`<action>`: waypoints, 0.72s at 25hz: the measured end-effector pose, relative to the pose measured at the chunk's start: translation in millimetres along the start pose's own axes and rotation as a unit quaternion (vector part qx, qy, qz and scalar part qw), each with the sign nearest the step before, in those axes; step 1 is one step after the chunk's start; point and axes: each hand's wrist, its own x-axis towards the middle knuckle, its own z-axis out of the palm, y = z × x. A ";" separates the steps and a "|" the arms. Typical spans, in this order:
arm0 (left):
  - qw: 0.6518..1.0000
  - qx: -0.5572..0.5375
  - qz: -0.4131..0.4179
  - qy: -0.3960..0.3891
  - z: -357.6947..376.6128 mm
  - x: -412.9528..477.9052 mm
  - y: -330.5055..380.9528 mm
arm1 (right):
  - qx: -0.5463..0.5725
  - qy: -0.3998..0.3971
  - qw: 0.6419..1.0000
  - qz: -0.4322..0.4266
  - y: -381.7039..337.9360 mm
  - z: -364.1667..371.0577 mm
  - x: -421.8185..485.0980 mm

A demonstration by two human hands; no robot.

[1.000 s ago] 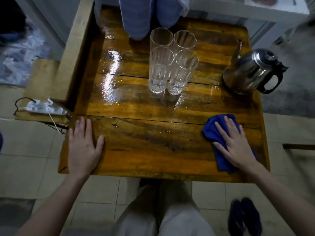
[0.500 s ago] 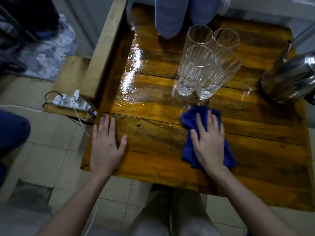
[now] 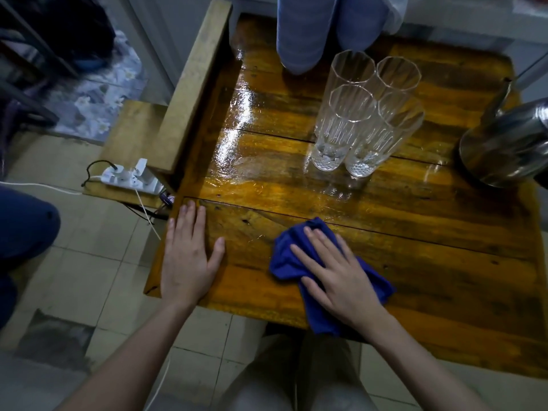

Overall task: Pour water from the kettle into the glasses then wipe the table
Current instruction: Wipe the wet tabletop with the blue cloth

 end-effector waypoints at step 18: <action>1.000 -0.024 -0.004 0.014 2.3 1.7 -3.2 | -0.036 -0.072 0.982 -0.170 -37.2 -8.1 69.1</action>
